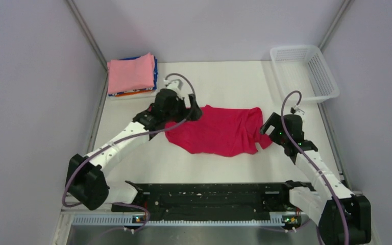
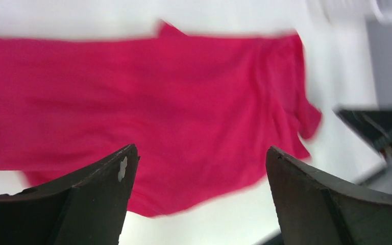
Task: Fold and stack the t-shirts
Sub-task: Flatten out the tshirt
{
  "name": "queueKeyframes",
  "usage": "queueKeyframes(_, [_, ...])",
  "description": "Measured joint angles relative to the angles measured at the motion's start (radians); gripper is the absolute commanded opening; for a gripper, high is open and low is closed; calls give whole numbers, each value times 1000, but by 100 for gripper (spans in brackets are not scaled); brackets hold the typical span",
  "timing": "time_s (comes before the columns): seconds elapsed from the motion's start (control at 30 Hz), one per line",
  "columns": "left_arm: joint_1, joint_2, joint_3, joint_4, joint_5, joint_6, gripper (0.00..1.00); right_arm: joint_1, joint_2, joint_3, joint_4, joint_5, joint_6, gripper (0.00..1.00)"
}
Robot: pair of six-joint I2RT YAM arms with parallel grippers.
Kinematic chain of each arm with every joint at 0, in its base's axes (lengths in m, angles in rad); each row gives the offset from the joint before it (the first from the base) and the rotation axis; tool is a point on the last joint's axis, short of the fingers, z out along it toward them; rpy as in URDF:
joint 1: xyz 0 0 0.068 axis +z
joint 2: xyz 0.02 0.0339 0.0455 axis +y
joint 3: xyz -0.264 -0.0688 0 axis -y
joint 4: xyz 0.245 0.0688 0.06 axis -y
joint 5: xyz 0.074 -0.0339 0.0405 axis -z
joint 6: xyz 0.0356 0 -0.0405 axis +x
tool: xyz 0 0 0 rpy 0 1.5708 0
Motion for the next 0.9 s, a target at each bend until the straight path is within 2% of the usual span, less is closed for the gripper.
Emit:
queueKeyframes(0.13, [-156, 71, -94, 95, 166, -43, 99, 0, 44, -9, 46, -80, 0, 99])
queueKeyframes(0.33, [-182, 288, -211, 121, 250, -143, 99, 3, 172, -29, 180, -230, 5, 99])
queueKeyframes(0.47, [-138, 309, -196, 159, 239, -172, 99, 32, 259, -29, 244, -263, 10, 99])
queueKeyframes(0.63, [-11, 370, -140, 183, 269, -198, 99, 104, 327, -29, 296, -259, 14, 99])
queueKeyframes(0.77, [117, 454, -21, 147, 241, -196, 99, 186, 340, -36, 336, -248, 47, 99])
queueKeyframes(0.9, [177, 568, 190, 6, 143, -161, 99, 305, 338, -53, 365, -206, 83, 99])
